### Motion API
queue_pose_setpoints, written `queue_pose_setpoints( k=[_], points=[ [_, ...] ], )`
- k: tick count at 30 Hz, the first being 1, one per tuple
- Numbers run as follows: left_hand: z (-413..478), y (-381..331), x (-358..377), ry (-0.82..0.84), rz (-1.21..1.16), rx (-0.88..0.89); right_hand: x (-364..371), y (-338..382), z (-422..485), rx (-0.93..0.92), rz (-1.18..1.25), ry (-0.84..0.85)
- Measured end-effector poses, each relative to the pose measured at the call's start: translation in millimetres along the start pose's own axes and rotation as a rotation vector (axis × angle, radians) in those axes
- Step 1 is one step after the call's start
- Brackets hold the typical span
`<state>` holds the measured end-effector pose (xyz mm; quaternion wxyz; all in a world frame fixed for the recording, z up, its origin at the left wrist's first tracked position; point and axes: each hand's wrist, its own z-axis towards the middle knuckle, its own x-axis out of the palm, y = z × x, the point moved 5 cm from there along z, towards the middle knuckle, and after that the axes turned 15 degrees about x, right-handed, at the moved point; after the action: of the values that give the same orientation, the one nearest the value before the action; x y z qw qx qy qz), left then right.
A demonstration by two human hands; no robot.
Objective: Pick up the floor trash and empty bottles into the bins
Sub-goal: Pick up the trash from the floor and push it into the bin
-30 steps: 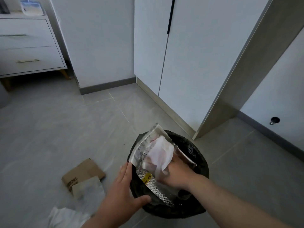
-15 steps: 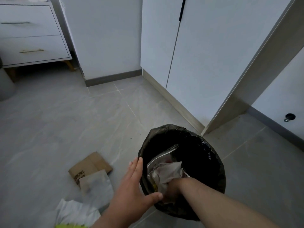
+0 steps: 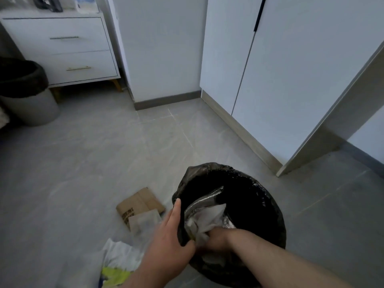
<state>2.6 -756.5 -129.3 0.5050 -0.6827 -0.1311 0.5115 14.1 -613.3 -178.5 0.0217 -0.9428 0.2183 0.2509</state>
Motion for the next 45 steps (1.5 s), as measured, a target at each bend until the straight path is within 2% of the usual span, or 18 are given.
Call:
queue_pose_setpoints(
  k=[3,7,10,12,15,19,21,23,27,32,34,39,41,45],
  points=[
    [-9,11,-16,-0.019,-0.035,0.007,-23,14,-28,-0.063,-0.218,-0.137],
    [-30,16,-54,-0.125,-0.098,0.030,-72,5,-87,0.042,-0.578,-0.448],
    [-54,32,-94,-0.247,-0.067,-0.039,-97,19,-129,0.010,-0.508,-0.659],
    [-74,47,-122,-0.316,-0.045,-0.085,-98,45,-154,-0.189,-0.324,-0.724],
    [-107,79,-149,-0.368,-0.032,-0.158,-74,101,-176,-0.506,-0.109,-0.668],
    [-156,146,-156,-0.367,0.018,-0.381,-17,168,-133,-0.659,-0.065,-0.518],
    [-175,175,-151,-0.338,0.031,-0.503,10,192,-93,-0.600,0.050,-0.432],
    [-188,198,-143,-0.285,0.067,-0.604,37,203,-47,-0.450,0.143,-0.400],
    [-200,240,-123,-0.148,0.240,-0.675,89,199,31,-0.171,0.081,-0.300],
    [-206,282,-100,-0.072,0.244,-0.788,107,195,73,-0.074,0.080,-0.289],
    [-202,285,-102,-0.075,0.265,-0.796,107,196,81,-0.031,0.098,-0.326],
    [-177,291,-120,-0.230,0.309,-0.750,108,202,86,0.030,0.061,-0.425],
    [-161,297,-122,-0.175,0.303,-0.714,109,202,89,0.028,0.121,-0.376],
    [-137,304,-118,0.037,0.360,-0.614,107,199,86,-0.022,0.235,-0.259]
  ],
)
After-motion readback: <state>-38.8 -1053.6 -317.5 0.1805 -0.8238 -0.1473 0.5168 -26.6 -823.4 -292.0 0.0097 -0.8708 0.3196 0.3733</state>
